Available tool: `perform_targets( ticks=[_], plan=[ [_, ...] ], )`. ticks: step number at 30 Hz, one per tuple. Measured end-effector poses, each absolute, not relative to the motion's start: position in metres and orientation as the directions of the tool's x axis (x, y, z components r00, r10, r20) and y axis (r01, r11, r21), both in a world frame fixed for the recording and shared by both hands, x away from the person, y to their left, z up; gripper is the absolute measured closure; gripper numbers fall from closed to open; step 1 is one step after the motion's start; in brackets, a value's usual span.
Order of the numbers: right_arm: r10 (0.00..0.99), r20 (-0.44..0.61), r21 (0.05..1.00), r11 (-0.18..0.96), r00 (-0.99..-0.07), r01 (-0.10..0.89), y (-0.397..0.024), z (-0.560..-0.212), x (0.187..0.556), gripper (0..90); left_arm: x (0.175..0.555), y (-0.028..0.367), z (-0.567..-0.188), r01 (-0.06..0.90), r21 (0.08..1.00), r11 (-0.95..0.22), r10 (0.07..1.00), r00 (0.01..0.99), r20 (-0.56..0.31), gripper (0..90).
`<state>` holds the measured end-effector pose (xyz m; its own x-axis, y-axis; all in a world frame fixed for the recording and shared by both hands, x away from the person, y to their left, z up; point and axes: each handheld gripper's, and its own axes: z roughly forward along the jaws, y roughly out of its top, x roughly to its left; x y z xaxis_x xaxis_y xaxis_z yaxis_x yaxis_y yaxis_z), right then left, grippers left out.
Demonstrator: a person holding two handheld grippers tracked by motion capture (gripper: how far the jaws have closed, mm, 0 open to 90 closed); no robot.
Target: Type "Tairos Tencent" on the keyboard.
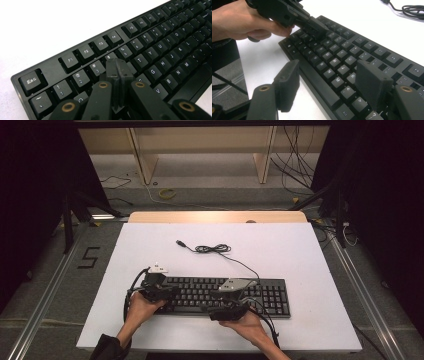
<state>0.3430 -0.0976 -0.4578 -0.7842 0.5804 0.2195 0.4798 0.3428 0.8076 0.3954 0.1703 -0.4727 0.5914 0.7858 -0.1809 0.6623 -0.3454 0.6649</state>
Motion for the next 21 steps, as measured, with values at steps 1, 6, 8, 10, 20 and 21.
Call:
perform_targets(
  ticks=[1,6,8,10,20,21],
  plan=[
    [0.58,0.219,0.808,0.343,-0.784,0.48,-0.0976,-0.4578,0.343,37.0,0.395,0.1699,-0.4742,0.662,0.668,-0.34,0.784,0.592,-0.187,89.5],
    [0.583,0.218,0.809,0.341,-0.783,0.479,-0.0981,-0.4573,0.3429,36.8,0.3944,0.1686,-0.4741,0.658,0.666,-0.352,0.783,0.597,-0.176,89.6],
    [0.582,0.216,0.81,0.342,-0.784,0.477,-0.0982,-0.457,0.3427,36.9,0.3944,0.169,-0.4742,0.661,0.667,-0.344,0.784,0.593,-0.184,89.5],
    [0.583,0.217,0.811,0.34,-0.783,0.477,-0.0983,-0.4569,0.3425,36.9,0.3938,0.1692,-0.4734,0.66,0.668,-0.344,0.784,0.593,-0.182,89.5],
    [0.585,0.215,0.814,0.334,-0.782,0.475,-0.0986,-0.4555,0.3437,37.1,0.3872,0.1759,-0.4659,0.658,0.693,-0.294,0.788,0.577,-0.214,84.3],
    [0.585,0.215,0.815,0.334,-0.782,0.474,-0.0984,-0.4557,0.3439,37.1,0.3864,0.1764,-0.4652,0.658,0.696,-0.288,0.787,0.576,-0.219,83.4]
  ],
)
